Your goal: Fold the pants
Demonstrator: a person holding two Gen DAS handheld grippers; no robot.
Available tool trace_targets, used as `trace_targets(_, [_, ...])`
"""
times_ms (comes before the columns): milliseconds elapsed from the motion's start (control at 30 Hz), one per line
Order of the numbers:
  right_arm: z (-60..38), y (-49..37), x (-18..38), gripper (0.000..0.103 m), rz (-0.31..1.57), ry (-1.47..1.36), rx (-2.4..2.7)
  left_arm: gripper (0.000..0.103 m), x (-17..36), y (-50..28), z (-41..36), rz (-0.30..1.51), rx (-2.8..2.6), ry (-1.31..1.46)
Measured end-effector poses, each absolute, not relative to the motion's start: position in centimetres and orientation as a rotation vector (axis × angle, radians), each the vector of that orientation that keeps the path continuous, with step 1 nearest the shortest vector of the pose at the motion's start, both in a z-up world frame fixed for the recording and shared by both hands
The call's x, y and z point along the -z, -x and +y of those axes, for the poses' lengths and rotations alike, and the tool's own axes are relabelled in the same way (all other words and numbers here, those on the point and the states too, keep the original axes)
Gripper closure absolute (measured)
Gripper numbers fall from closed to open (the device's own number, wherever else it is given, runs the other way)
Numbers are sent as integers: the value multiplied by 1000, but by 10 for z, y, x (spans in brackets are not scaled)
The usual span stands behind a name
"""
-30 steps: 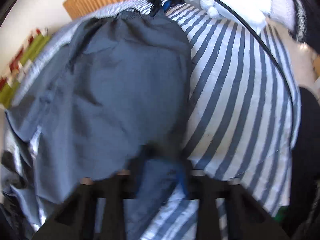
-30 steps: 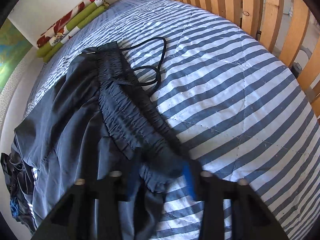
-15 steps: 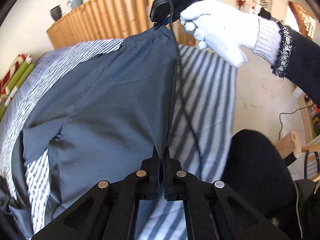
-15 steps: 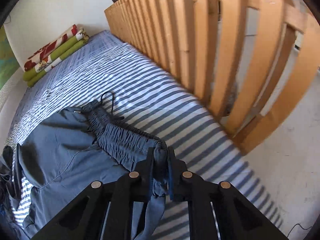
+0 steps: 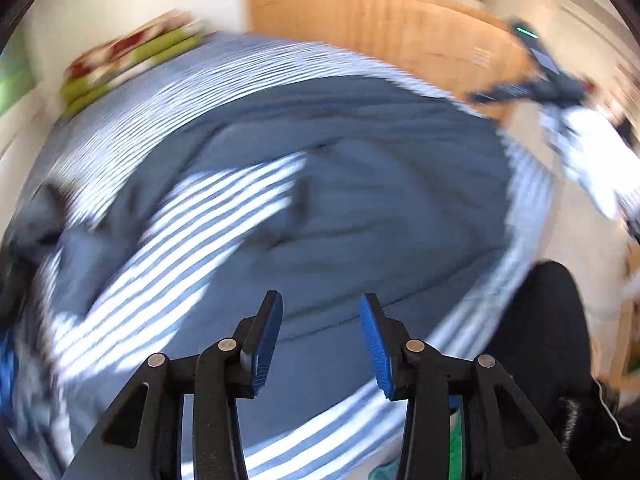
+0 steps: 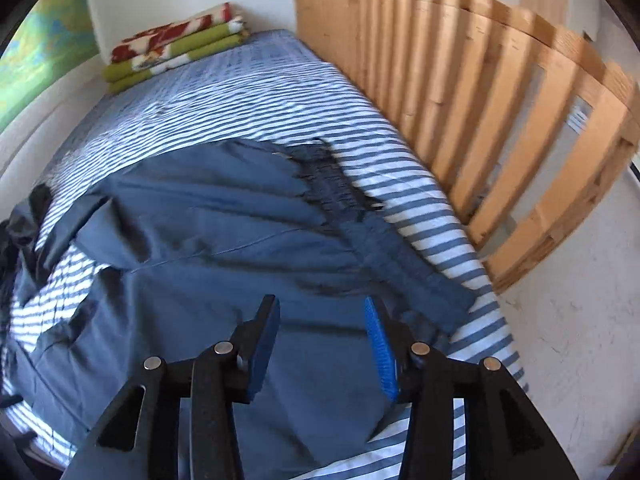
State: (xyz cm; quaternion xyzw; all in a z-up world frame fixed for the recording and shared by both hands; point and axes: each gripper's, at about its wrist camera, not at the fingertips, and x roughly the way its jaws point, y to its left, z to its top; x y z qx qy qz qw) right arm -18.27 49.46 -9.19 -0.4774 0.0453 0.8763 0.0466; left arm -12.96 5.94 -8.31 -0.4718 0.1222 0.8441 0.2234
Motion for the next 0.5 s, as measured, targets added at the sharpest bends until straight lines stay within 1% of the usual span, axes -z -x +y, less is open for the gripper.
trace_targets(100, [428,180,92,62,55,1532,-2799,59,95,149,-42,324,-2536,1430])
trace_targets(167, [384,178,96,62,-4,1595,-2877,53,104,159,-98,298,-2629,1525])
trace_targets(233, [342,179,100,62,-50,1660,-2943,41,114,167,-148,270,-2700,1618])
trace_targets(300, [302,180,107,61,-73,1740,-3002,40,124,174,-198,214,-2759,1702])
trace_targets(367, [264,177,118,57,-110,1845,-3048,37,130,174,-237,97,-2744,1765])
trace_targets(433, [228,173,129,56,-174,1956,-3072,30,142,182,-257,10,-2686,1800])
trace_targets(500, [197,166,144,56,-251,2062,-3072,29,148,184,-258,8,-2670,1811])
